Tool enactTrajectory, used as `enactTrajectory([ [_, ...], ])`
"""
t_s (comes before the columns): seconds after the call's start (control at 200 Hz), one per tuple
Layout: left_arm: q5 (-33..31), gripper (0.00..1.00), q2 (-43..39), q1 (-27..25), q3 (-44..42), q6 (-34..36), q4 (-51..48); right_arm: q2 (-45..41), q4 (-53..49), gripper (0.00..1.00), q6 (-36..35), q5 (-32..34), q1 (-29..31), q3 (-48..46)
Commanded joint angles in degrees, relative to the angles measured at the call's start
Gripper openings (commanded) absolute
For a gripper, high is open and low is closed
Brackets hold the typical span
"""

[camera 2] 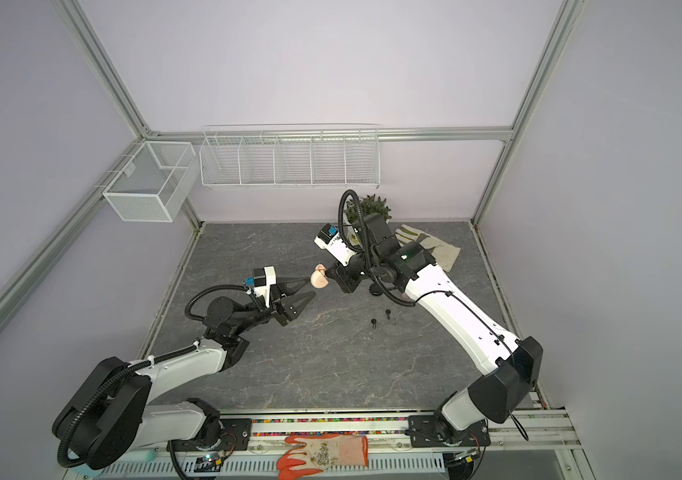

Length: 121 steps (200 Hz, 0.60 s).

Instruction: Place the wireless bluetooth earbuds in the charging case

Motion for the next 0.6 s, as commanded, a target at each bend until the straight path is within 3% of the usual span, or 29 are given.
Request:
enactTrajectory([
  [0.0, 1.7, 0.52, 2.0, 0.0, 2.3, -0.5, 1.6, 0.9, -1.2, 0.07, -1.7, 0.9, 0.9, 1.6],
  [0.395, 2.4, 0.52, 4.3, -0.1, 4.4, -4.7, 5.3, 2.2, -2.1, 0.07, -2.2, 4.1, 2.4, 2.6],
  [0.6, 2.0, 0.45, 3.5, 0.0, 4.5, -3.9, 2.8, 2.5, -2.4, 0.07, -2.3, 4.4, 2.7, 2.9],
])
